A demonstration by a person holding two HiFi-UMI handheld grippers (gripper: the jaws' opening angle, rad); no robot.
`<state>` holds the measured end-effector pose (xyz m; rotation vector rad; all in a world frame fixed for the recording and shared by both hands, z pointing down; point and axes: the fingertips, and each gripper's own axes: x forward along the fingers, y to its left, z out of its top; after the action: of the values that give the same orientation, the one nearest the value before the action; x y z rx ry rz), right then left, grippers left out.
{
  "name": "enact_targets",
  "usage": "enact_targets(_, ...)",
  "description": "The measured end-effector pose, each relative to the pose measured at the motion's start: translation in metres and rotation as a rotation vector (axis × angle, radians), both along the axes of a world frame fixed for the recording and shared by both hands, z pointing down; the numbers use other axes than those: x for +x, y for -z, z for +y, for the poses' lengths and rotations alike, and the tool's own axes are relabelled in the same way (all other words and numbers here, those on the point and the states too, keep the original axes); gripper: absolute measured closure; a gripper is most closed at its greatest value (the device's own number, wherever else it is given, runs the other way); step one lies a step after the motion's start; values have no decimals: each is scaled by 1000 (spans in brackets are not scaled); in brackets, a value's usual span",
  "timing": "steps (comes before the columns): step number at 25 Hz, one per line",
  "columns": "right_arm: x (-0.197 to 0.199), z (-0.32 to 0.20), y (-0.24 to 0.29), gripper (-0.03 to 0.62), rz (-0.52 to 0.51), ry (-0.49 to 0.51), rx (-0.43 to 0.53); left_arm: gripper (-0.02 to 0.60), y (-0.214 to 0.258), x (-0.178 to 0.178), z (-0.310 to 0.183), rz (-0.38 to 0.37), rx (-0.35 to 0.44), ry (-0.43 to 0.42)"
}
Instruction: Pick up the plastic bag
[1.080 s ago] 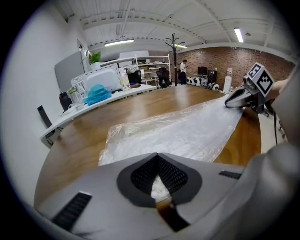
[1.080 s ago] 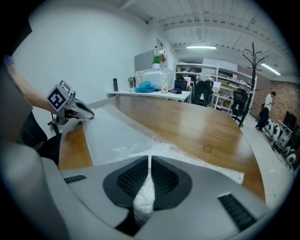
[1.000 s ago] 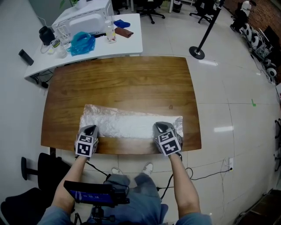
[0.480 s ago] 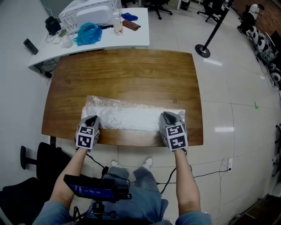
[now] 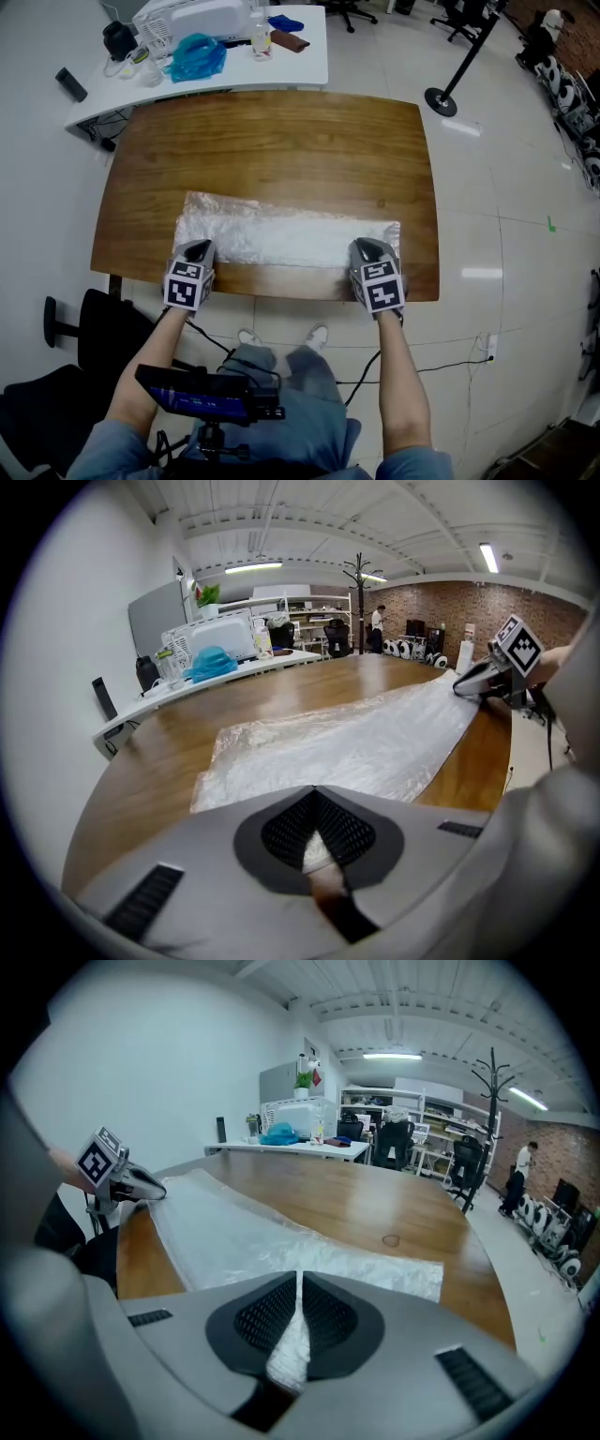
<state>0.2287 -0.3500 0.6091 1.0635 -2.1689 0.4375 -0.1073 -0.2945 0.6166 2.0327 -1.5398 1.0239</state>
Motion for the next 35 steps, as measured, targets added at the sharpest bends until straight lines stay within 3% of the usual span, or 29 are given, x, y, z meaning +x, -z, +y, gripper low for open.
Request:
enact_targets(3,1,0,1,591,-8,1,0,571,5,3,0,1,13,2)
enact_targets(9,5,-6,18,589,-53,-19,58,571,36,3,-6,11,141,33)
enact_targets(11,6,-8,25,542,-68,-24,76,571,50,9,-7,26,180,41)
enact_targets(16,1,-7,51,542,-132,-15,118,571,80,38,-6,50,257,27)
enact_targets(27,-37,3,131,542,-288,40,278,571,162,100,6,170,440,-45)
enact_targets(35,-90,64,183,546,-395,81,366,571,202,112,41,296,532,-142)
